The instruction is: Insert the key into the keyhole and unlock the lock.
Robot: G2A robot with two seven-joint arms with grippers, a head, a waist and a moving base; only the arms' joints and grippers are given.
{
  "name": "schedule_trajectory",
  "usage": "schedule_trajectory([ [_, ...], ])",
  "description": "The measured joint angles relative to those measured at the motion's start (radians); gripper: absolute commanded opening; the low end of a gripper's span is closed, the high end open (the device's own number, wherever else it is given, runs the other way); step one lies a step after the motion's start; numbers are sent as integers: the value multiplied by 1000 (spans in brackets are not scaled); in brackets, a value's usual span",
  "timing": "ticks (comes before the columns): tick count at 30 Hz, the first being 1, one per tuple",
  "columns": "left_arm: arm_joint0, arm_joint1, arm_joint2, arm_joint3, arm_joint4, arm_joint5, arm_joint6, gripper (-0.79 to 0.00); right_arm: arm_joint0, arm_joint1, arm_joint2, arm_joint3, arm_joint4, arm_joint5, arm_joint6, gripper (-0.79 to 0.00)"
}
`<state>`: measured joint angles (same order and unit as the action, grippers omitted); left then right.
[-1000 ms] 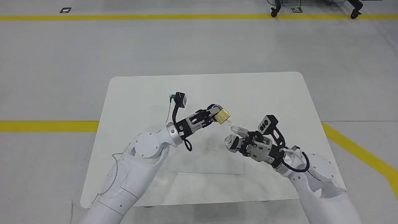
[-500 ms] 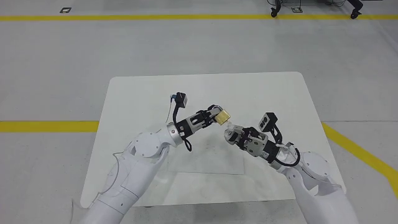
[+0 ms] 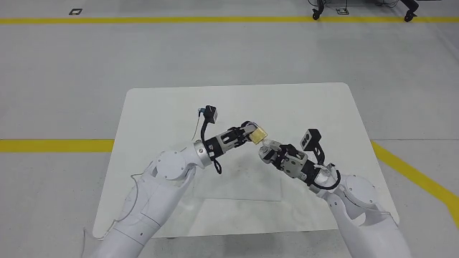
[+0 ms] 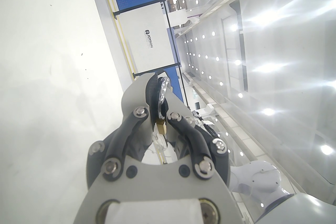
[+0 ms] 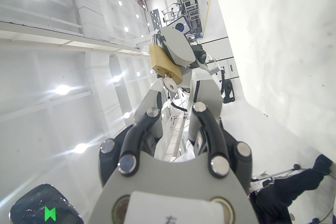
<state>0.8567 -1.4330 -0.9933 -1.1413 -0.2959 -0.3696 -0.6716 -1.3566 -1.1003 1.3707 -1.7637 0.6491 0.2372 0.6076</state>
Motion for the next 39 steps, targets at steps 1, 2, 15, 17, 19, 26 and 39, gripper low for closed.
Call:
schedule_trajectory([
  [1, 0, 0, 0, -1, 2, 0, -1, -785, 0, 0, 0, 0, -1, -1, -2, -745],
  [2, 0, 0, -1, -2, 3, 0, -1, -785, 0, 0, 0, -1, -2, -1, -3, -785],
  [15, 5, 3, -10, -14, 26, -11, -19, -785, 8, -6, -6, 19, 91, 22, 24, -785],
  [17, 7, 4, -12, -17, 33, -16, -21, -785, 9, -8, -2, 32, 147, 34, 45, -785],
  [19, 8, 5, -14, -22, 42, -20, -19, -785, 11, -11, 3, 48, 218, 57, 75, -785],
  [26, 23, 11, -29, -59, 80, -42, -13, -785, 30, -10, 26, 106, 415, 214, 160, -785],
  [39, 49, 27, -62, -92, 120, -54, -43, -785, 30, -3, 73, 109, 465, 249, 164, 0],
])
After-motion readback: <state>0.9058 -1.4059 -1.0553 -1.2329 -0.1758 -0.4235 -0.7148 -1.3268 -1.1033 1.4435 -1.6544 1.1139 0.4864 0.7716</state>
